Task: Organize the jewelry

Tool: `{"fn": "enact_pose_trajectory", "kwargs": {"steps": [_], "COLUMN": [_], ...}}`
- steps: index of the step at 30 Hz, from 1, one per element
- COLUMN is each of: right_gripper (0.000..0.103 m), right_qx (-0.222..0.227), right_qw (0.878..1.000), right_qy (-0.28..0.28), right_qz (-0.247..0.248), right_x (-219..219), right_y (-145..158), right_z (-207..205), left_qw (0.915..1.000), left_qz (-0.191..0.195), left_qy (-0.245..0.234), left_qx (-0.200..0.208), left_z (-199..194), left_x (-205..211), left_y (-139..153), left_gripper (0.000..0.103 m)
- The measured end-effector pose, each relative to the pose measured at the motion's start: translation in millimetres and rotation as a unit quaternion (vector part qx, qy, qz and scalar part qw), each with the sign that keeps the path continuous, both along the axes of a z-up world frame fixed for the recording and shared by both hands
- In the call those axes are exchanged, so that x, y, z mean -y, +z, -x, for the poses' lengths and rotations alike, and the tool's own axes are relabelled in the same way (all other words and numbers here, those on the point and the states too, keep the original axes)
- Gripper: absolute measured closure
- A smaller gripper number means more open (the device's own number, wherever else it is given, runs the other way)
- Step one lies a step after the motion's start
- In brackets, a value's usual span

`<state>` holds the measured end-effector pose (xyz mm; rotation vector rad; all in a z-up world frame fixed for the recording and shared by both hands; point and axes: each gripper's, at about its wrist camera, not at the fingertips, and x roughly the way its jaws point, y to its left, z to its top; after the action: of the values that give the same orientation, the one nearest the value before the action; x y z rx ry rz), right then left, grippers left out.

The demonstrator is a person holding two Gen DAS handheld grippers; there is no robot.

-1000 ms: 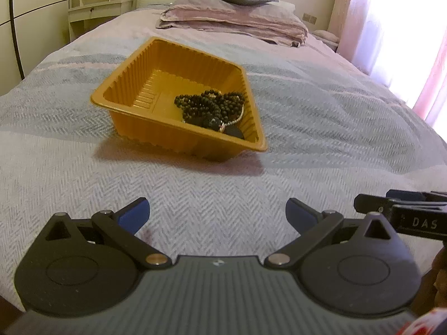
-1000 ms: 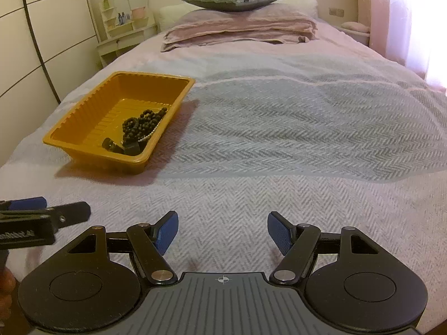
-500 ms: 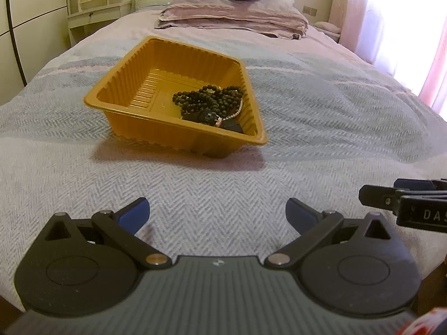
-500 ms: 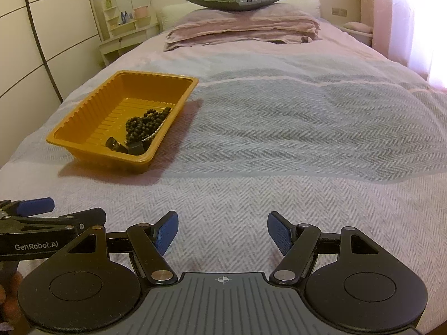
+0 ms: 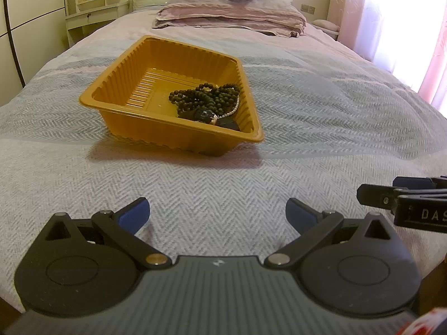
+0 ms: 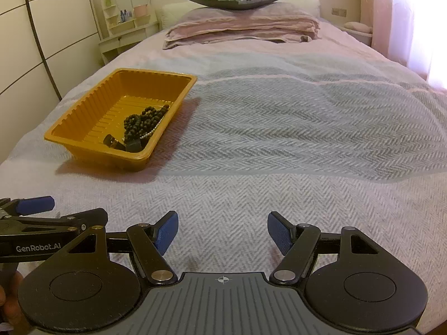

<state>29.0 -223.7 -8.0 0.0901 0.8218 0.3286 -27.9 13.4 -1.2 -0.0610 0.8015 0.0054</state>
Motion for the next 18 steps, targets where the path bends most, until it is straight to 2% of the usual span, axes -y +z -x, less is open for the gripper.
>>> {"fn": "enact_pose_trajectory", "kwargs": {"steps": [18], "right_gripper": [0.032], "right_qx": [0.002], "right_qw": [1.000], "right_qy": [0.002], "right_qz": [0.003], "right_x": [0.3], "right_y": [-0.3], "right_z": [-1.5], "left_qw": [1.0000], "left_qz": [0.001], "left_qy": [-0.001], "left_qx": [0.000], "left_z": [-0.8], "left_x": [-0.4], "left_y": [-1.5], "left_gripper": [0.000]}}
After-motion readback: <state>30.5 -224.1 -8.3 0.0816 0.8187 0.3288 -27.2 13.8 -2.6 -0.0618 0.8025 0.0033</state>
